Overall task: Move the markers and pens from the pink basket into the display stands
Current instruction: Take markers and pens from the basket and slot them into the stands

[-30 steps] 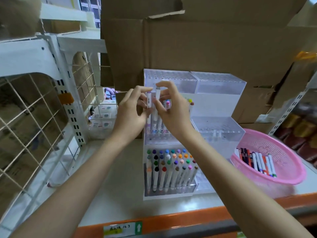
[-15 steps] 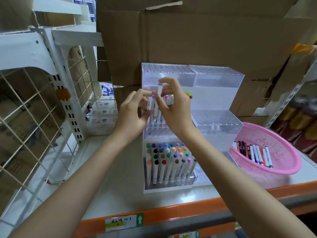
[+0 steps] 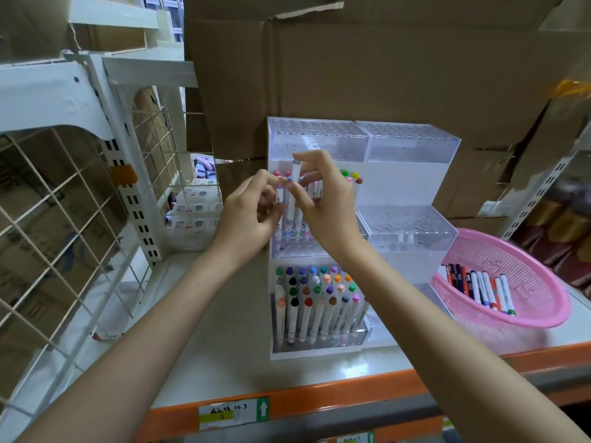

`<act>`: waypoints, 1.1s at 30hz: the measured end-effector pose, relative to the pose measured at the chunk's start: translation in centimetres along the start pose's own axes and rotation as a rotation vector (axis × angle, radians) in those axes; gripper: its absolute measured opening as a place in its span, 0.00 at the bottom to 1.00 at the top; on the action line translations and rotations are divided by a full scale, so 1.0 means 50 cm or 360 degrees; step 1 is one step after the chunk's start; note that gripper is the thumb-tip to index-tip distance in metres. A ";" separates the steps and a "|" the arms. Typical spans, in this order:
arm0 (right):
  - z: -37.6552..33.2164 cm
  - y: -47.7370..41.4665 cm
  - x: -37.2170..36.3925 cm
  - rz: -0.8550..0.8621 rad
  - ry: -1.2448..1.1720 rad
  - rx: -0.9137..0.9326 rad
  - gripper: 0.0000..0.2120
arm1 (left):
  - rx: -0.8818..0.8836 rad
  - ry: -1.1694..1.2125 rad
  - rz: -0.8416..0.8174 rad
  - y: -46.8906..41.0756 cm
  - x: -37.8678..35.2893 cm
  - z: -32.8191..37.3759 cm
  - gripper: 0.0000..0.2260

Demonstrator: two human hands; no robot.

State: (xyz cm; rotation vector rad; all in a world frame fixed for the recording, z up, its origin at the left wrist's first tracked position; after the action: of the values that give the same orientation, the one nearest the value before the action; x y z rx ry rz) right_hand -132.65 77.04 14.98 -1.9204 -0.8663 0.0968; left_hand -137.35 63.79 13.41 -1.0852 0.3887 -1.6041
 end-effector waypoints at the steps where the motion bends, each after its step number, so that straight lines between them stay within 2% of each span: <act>1: 0.001 -0.001 0.000 -0.0005 -0.0003 0.0007 0.14 | -0.0033 -0.0010 0.0013 -0.003 0.001 0.001 0.09; 9: 0.004 -0.008 0.005 -0.0058 -0.0017 0.0035 0.14 | -0.0164 -0.0136 -0.0037 -0.019 0.008 0.004 0.09; 17: 0.011 -0.013 0.009 -0.0389 0.0030 0.0027 0.14 | -0.0244 -0.0177 -0.0002 -0.021 0.010 0.005 0.09; 25: 0.028 0.005 0.009 -0.0491 0.0084 0.0015 0.13 | -0.0243 -0.0198 -0.0052 -0.008 0.013 -0.007 0.16; 28: 0.027 0.004 0.008 -0.0504 0.0084 0.0004 0.17 | -0.0220 -0.0181 -0.0026 -0.003 0.017 -0.004 0.16; 33: 0.022 0.000 0.016 -0.0447 0.0154 0.0174 0.13 | -0.0190 -0.0203 -0.0014 -0.005 0.015 0.004 0.14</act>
State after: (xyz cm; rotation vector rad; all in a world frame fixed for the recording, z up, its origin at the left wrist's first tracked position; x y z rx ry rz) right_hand -132.52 78.33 14.62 -1.6715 -1.0343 -0.1144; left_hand -137.35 63.27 14.03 -1.2745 0.3985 -1.5254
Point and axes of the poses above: each hand's wrist, its own y-axis away from the middle knuckle, its own x-axis out of the back of the hand, z = x × y, the point moved 1 cm from there along -y, towards the middle knuckle, and after that the axes turned 4 degrees about z, right-handed, at the moved point
